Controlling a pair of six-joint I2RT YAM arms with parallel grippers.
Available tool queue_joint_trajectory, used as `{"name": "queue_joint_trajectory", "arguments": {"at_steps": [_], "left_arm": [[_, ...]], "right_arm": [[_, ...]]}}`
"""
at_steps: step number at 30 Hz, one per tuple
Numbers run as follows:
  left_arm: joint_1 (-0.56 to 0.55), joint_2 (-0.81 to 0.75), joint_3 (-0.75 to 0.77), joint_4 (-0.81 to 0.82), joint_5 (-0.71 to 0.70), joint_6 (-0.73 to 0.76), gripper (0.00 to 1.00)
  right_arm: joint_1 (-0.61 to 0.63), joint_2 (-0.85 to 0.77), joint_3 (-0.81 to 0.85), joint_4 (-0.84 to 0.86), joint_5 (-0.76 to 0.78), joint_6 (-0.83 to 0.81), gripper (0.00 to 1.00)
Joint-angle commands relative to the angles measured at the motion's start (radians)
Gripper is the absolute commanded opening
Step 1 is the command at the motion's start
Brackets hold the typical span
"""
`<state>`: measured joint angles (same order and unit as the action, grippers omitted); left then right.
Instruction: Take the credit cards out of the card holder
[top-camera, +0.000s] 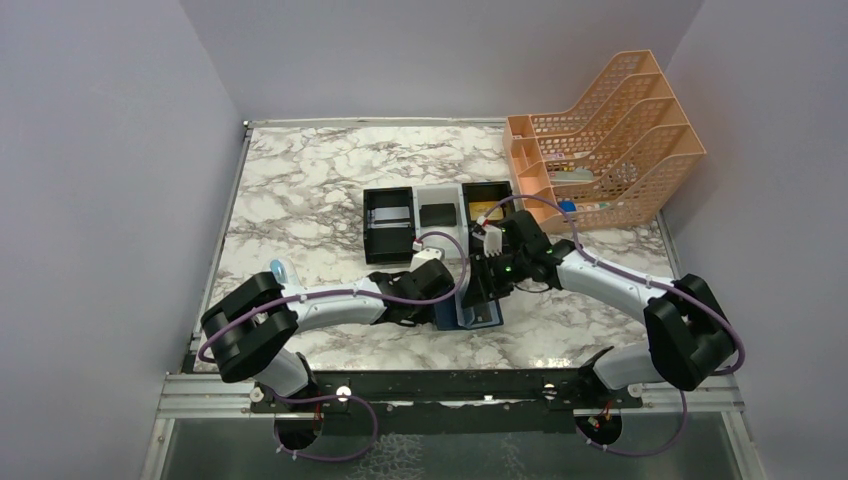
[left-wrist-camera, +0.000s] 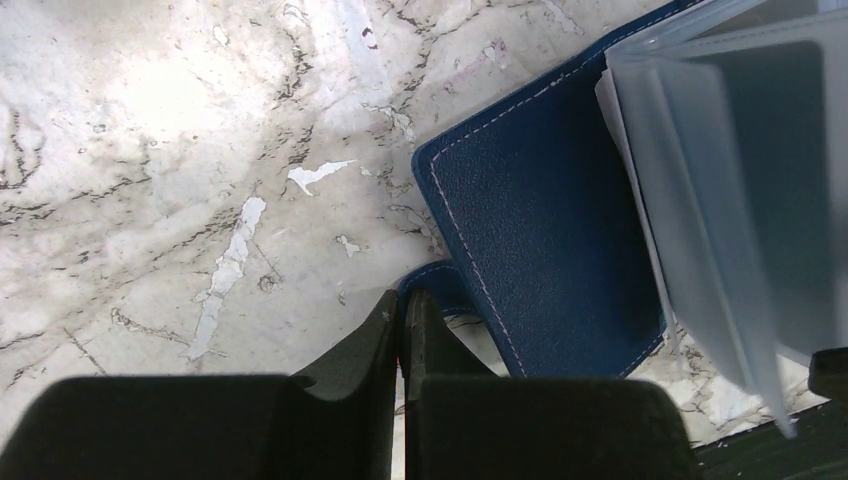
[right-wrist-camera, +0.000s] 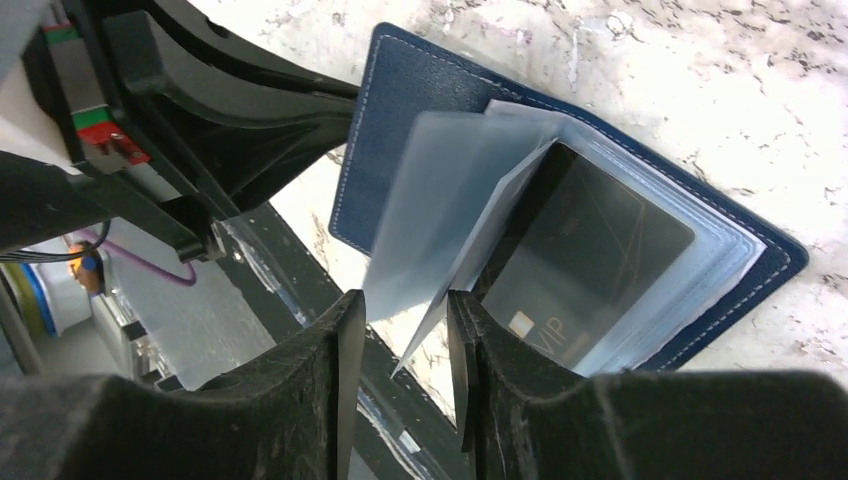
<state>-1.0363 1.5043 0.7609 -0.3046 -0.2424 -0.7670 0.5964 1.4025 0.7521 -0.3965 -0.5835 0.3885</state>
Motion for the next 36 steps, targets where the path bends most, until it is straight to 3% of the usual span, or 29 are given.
{"name": "queue_joint_trajectory", "arguments": {"at_steps": [1, 10, 16, 21, 32, 36], "left_arm": [[-0.007, 0.007, 0.014, 0.016, 0.03, 0.008, 0.0], [-0.007, -0.003, 0.005, 0.018, 0.025, 0.008, 0.0], [-0.007, -0.002, 0.002, 0.022, 0.023, 0.005, 0.0], [-0.007, -0.042, -0.021, 0.011, -0.001, -0.016, 0.0], [-0.007, -0.105, -0.007, -0.07, -0.054, -0.028, 0.26], [-0.007, -0.167, 0.012, -0.115, -0.093, -0.033, 0.42]], "right_arm": [[0.006, -0.008, 0.008, 0.074, -0.071, 0.038, 0.36], [0.006, 0.01, -0.025, 0.159, -0.064, 0.134, 0.39], [0.006, 0.074, -0.103, 0.417, -0.208, 0.296, 0.45], [0.008, 0.127, -0.12, 0.522, -0.247, 0.351, 0.51], [0.008, 0.061, -0.107, 0.42, -0.08, 0.324, 0.56], [0.007, 0.025, -0.113, 0.385, 0.001, 0.321, 0.5]]}}
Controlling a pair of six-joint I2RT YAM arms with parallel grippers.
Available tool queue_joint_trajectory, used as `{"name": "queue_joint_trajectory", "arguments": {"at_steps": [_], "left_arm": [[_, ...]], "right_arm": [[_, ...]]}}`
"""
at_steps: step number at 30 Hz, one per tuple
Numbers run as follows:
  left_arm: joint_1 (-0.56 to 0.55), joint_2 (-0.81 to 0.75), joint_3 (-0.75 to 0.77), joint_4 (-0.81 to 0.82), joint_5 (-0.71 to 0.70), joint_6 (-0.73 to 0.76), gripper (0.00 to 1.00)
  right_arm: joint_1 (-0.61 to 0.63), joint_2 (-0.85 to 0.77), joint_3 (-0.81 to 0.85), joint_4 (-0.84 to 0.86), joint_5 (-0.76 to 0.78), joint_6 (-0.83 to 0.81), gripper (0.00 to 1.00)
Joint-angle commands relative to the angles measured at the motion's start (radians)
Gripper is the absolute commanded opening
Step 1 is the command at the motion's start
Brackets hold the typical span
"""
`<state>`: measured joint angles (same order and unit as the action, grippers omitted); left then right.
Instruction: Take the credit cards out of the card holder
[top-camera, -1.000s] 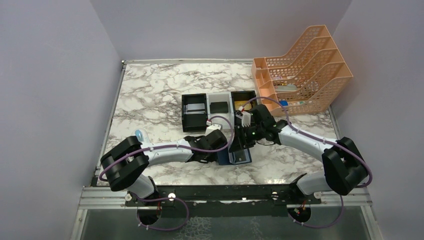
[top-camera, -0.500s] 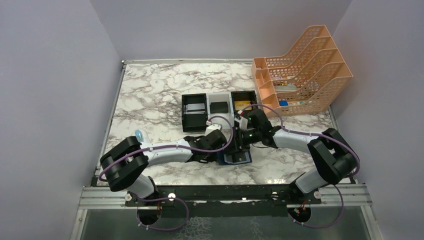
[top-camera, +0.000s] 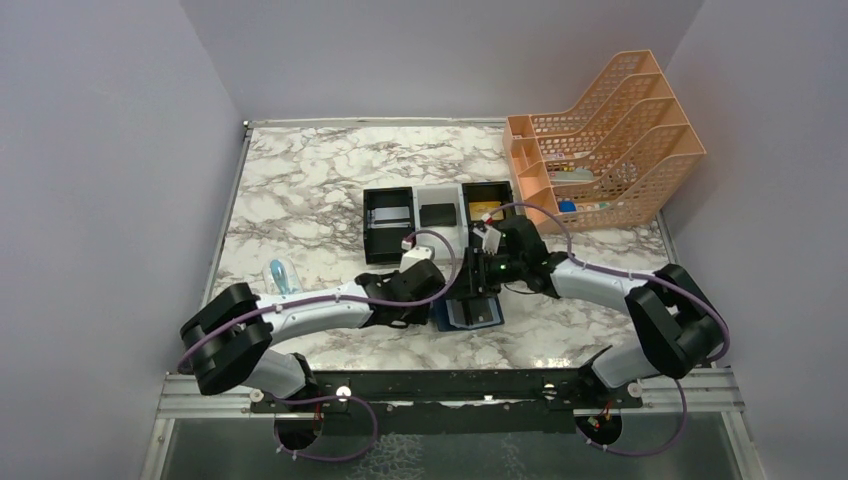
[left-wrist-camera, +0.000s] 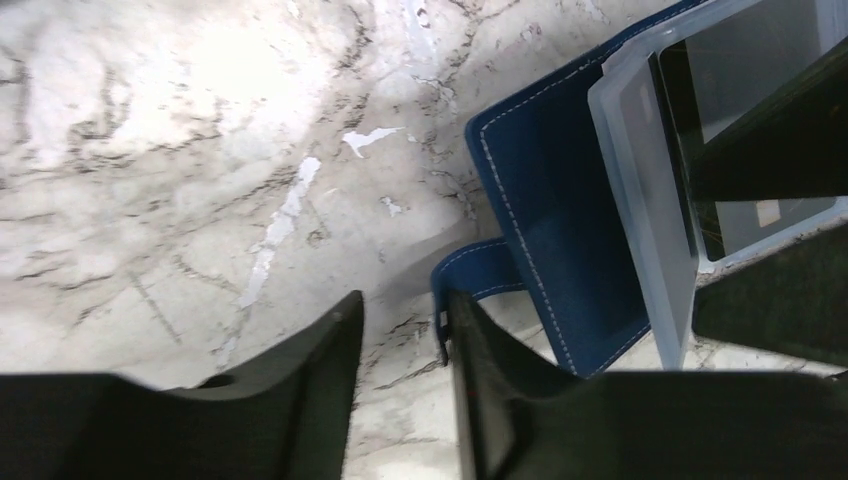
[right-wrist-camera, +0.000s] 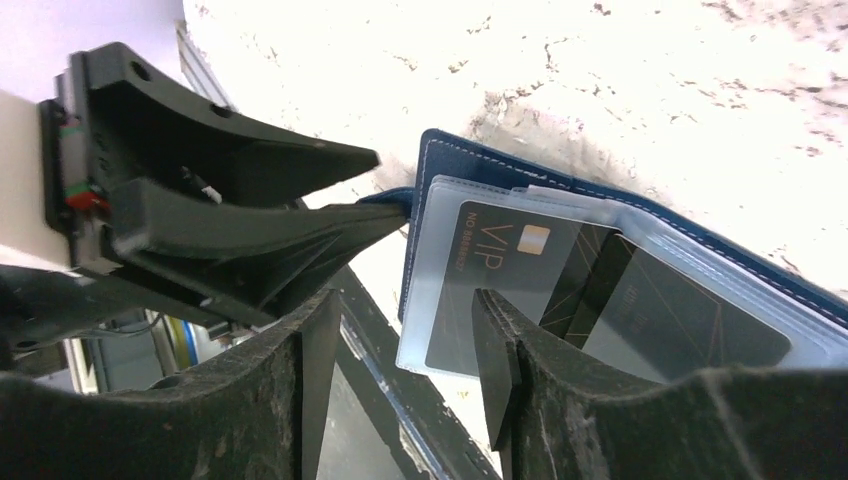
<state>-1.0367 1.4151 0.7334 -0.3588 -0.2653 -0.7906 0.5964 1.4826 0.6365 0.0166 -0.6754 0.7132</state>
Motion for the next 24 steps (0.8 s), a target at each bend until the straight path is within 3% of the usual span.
{"name": "queue_joint_trajectory", "arguments": {"at_steps": [1, 8, 12, 19, 24], "left_arm": [[-0.006, -0.096, 0.045, -0.07, -0.077, -0.012, 0.45], [-0.006, -0.204, 0.094, -0.076, -0.076, -0.033, 0.52], [-0.007, -0.207, 0.12, -0.049, -0.019, -0.004, 0.52], [-0.006, -0.13, 0.116, 0.055, 0.12, 0.007, 0.45], [-0.011, -0.076, 0.115, 0.089, 0.159, -0.004, 0.38]], "right_arm": [[0.008, -0.062, 0.005, -0.041, 0.113, -0.006, 0.48], [0.008, -0.069, -0.018, -0.067, 0.186, -0.023, 0.31], [0.008, 0.005, -0.041, -0.005, 0.116, -0.026, 0.21], [0.008, 0.107, -0.03, 0.024, 0.081, -0.041, 0.2], [0.008, 0.013, -0.041, -0.029, 0.155, -0.051, 0.22]]}}
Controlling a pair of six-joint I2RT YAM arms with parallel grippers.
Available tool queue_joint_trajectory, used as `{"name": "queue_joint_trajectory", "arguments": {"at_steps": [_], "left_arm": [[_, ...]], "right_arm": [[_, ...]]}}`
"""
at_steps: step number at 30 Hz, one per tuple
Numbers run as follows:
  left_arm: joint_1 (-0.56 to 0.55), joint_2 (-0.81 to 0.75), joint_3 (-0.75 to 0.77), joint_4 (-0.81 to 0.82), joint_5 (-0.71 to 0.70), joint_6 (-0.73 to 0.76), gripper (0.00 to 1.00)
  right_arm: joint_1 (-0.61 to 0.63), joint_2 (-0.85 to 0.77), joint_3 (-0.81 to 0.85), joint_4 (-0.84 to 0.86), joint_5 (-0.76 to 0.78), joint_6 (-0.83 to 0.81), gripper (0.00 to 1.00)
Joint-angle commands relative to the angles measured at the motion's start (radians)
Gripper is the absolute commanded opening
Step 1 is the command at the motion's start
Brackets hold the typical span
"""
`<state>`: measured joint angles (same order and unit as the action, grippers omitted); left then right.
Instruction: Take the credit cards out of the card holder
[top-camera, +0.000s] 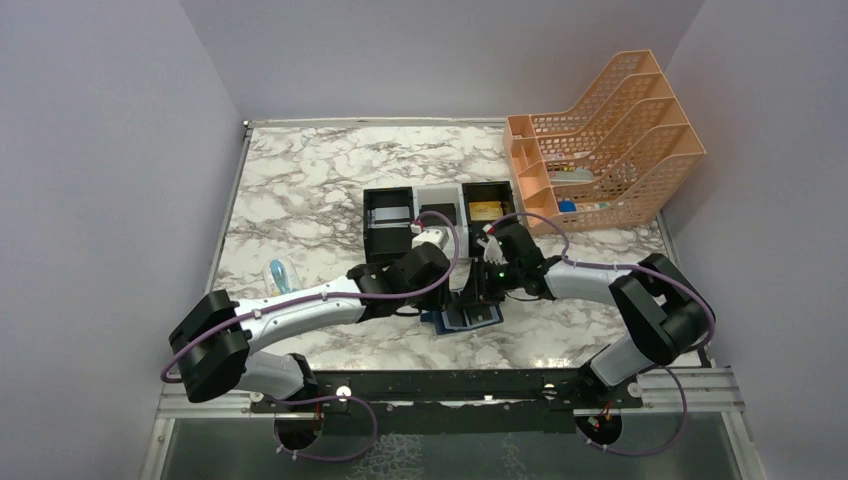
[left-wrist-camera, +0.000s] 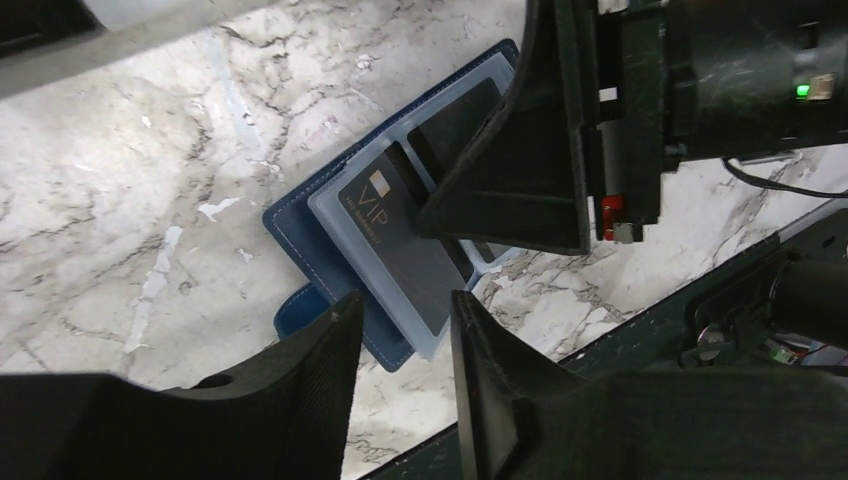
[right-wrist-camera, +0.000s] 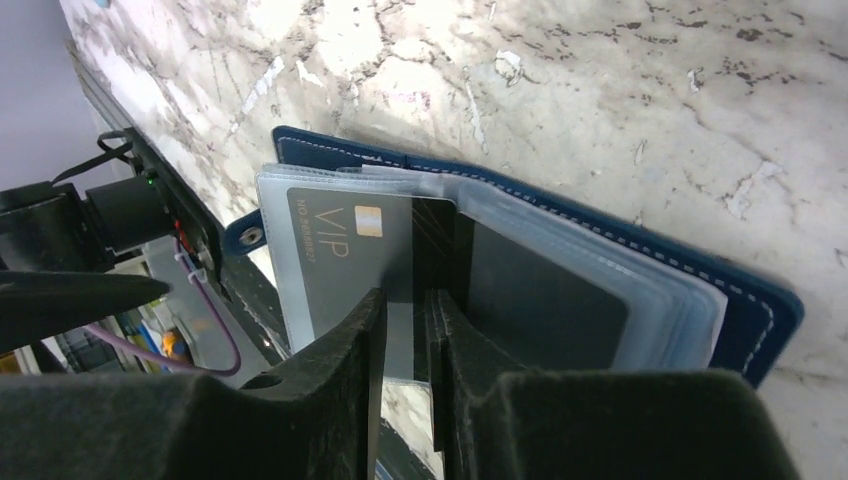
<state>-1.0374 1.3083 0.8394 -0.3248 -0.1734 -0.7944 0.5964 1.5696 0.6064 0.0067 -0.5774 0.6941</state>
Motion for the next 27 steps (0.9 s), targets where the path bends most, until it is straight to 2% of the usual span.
{"name": "queue_joint_trajectory", "arguments": {"at_steps": [1, 7, 12, 15, 20, 27], "left_arm": [[-0.01, 0.039, 0.002, 0.056, 0.066, -0.008, 0.37], [-0.02, 0.081, -0.049, 0.108, 0.059, -0.049, 0.31], [-0.029, 0.114, -0.089, 0.154, 0.046, -0.063, 0.25], [-0.035, 0.142, -0.121, 0.169, 0.019, -0.079, 0.2], [-0.045, 0.194, -0.175, 0.217, -0.014, -0.1, 0.13], [-0.071, 0.244, -0.215, 0.242, -0.08, -0.126, 0.09]], "right_arm": [[0.008, -0.102, -0.012, -0.042, 0.082, -0.035, 0.23], [0.008, -0.246, -0.017, -0.151, 0.246, -0.041, 0.3], [0.008, -0.3, -0.051, -0.121, 0.208, -0.074, 0.33], [0.008, -0.281, -0.067, -0.082, 0.107, -0.083, 0.33], [0.008, -0.199, -0.126, 0.075, -0.054, -0.053, 0.31], [0.008, -0.092, -0.108, 0.019, 0.034, -0.112, 0.28]]}}
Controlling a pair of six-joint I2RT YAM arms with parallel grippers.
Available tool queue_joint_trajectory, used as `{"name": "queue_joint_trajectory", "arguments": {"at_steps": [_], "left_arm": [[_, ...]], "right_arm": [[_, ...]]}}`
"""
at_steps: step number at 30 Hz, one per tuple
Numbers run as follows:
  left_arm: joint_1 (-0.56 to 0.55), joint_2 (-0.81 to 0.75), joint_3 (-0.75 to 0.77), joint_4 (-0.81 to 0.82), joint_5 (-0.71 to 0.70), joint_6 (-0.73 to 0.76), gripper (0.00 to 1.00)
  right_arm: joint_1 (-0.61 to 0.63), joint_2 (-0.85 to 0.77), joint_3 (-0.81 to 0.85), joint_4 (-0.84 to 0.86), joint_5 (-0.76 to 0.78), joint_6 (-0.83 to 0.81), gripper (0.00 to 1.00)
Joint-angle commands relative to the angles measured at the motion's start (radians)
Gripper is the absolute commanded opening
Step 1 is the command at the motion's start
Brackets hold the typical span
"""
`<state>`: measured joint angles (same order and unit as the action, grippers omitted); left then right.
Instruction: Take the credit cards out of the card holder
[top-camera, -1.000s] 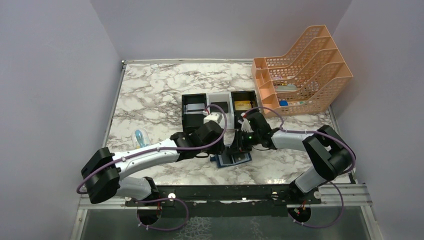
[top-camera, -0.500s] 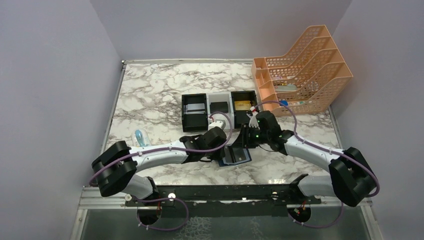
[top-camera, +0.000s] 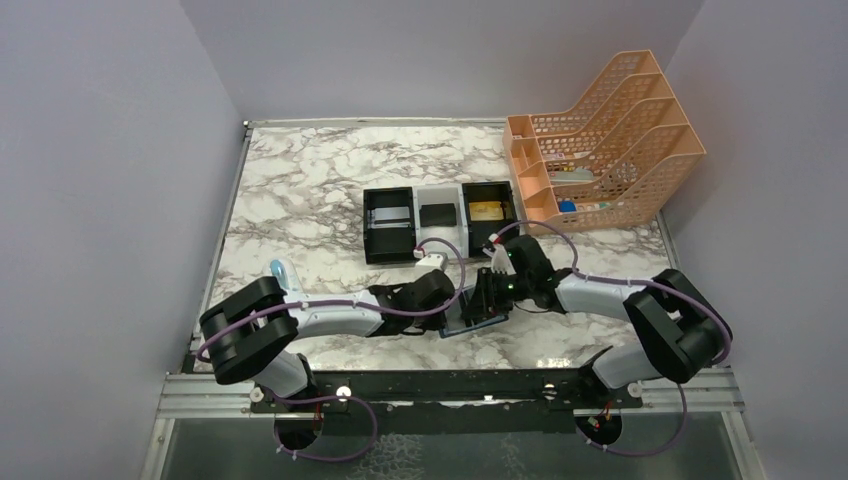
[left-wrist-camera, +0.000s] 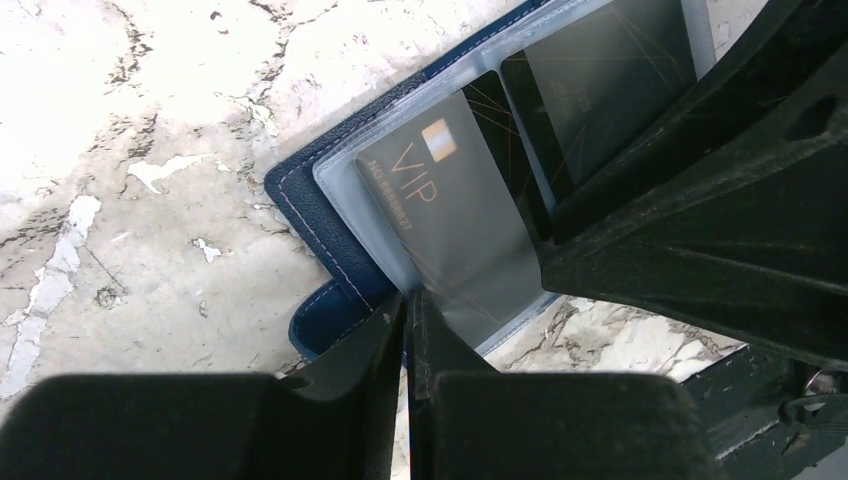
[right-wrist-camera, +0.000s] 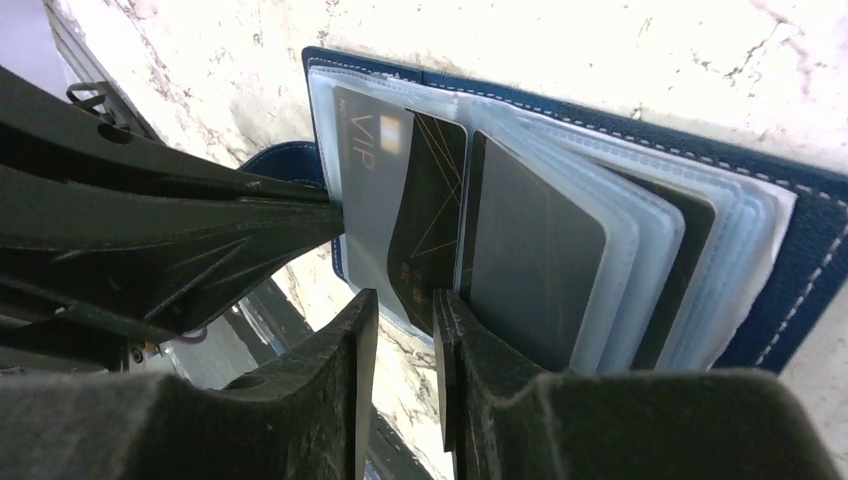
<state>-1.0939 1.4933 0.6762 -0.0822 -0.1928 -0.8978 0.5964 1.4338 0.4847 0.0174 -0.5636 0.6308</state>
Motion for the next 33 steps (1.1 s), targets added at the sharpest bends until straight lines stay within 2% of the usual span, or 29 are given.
{"name": "queue_joint_trajectory", "arguments": {"at_steps": [1, 5, 13, 17, 20, 28, 33], "left_arm": [[-0.018, 0.065, -0.058, 0.007, -0.065, -0.023, 0.09], [-0.033, 0.076, -0.068, 0.009, -0.091, -0.033, 0.07], [-0.043, 0.072, -0.089, 0.002, -0.119, -0.038, 0.06], [-0.044, 0.064, -0.094, 0.001, -0.136, -0.037, 0.06], [-0.044, 0.067, -0.089, 0.0, -0.143, -0.025, 0.06], [-0.047, 0.098, -0.078, -0.002, -0.15, -0.022, 0.06], [-0.047, 0.096, -0.078, -0.018, -0.158, -0.029, 0.05]], "right_arm": [[0.008, 0.051, 0.011, 0.008, 0.016, -0.057, 0.28], [0.008, 0.004, -0.001, -0.045, 0.093, -0.066, 0.25], [0.008, -0.094, 0.022, -0.12, 0.266, -0.079, 0.3], [0.008, 0.009, 0.054, -0.109, 0.217, -0.112, 0.3], [0.008, 0.065, 0.051, -0.1, 0.235, -0.109, 0.29], [0.006, 0.028, -0.013, -0.002, 0.145, -0.048, 0.28], [-0.007, 0.03, -0.03, 0.059, 0.073, -0.03, 0.24]]}}
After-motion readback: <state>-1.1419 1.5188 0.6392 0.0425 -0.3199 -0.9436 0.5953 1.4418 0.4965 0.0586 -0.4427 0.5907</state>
